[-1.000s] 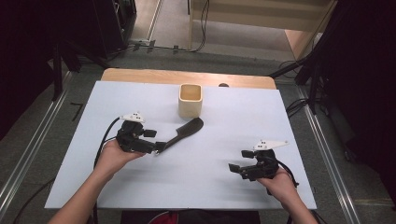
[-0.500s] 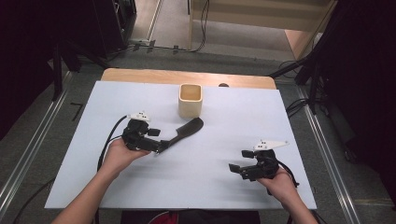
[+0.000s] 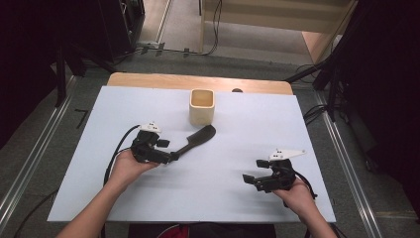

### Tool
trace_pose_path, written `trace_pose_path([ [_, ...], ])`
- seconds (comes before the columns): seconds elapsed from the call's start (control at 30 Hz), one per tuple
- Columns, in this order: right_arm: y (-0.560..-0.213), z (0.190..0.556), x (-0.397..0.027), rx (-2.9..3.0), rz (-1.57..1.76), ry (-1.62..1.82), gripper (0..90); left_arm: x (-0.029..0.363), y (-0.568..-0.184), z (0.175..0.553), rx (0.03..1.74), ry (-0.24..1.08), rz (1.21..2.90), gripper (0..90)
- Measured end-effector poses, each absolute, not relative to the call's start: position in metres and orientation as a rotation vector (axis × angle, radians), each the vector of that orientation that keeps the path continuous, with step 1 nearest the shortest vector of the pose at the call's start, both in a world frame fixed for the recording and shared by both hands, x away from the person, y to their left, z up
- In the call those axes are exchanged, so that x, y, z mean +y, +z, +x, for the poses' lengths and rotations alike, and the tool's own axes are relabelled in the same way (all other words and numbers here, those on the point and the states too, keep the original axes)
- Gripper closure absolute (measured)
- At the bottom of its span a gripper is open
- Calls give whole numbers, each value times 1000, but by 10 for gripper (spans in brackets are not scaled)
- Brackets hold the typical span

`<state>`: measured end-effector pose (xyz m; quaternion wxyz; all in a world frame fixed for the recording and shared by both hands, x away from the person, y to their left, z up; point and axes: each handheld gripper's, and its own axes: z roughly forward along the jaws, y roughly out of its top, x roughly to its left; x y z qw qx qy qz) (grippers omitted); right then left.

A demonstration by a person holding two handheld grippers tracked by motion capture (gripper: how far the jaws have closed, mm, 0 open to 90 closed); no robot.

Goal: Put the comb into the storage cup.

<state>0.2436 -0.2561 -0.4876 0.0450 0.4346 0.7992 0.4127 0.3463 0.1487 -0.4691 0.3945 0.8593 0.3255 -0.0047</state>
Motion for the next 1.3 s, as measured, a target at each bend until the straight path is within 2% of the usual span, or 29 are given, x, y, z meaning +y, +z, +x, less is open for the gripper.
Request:
trace_pose_path([
  [0.2,-488,243,-256,2439,1326,1258,130,148,-474,344,834,-6,2185,290],
  [0.5,-488,243,-255,2446,1316,1247,130,150,-483,337,835,37,2170,364],
  [0.87,-488,243,-254,2449,1316,1242,130,144,-497,335,838,58,2228,413],
  [1.13,-488,243,-254,2452,1314,1237,130,140,-500,332,856,106,2236,475],
  [1.3,-488,243,-254,2451,1318,1239,130,137,-503,325,827,201,2245,532],
])
